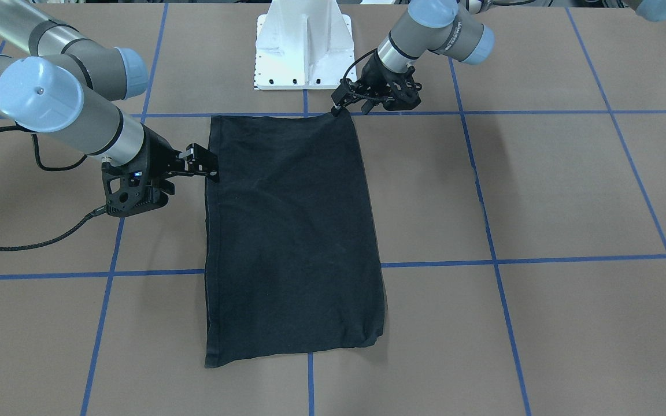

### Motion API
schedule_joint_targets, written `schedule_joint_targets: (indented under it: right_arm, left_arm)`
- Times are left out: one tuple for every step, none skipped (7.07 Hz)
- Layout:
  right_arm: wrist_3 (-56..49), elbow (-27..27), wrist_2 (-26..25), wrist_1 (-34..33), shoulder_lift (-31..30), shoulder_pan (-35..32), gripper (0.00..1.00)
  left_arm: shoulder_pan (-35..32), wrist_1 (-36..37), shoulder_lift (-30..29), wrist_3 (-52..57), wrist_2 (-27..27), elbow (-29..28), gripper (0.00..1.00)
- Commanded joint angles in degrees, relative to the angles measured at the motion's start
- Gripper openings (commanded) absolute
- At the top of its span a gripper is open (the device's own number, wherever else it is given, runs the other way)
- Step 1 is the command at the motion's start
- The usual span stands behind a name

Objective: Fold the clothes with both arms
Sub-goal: 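Lower the left gripper to the other side edge while the right gripper holds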

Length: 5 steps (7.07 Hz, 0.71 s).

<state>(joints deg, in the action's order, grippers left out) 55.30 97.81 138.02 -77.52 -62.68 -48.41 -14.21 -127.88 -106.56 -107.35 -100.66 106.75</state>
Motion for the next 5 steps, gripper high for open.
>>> schedule_joint_targets:
  right_arm:
    - [0.0, -0.1, 0.1, 0.0, 0.0, 0.2, 1.00]
    - [0.0, -0.2, 0.1, -0.1, 0.1, 0.2, 1.00]
    - [0.0, -0.1, 0.2, 0.0, 0.2, 0.2, 1.00]
    - [0.1, -0.2, 0.2, 0.0, 0.2, 0.2, 1.00]
    - [0.0, -0.2, 0.2, -0.1, 0.2, 0.2, 1.00]
  left_arm:
    - [1.3, 0.0, -0.6, -0.1, 0.0, -1.7, 1.00]
    - [2.1, 0.0, -0.8, -0.1, 0.0, -2.3, 0.99]
    - [2.2, 0.0, -1.4, -0.1, 0.0, -2.4, 0.91]
    - [2.2, 0.0, -2.2, -0.1, 0.0, -2.5, 0.79]
    - [2.2, 0.0, -2.9, -0.1, 0.0, -2.8, 0.73]
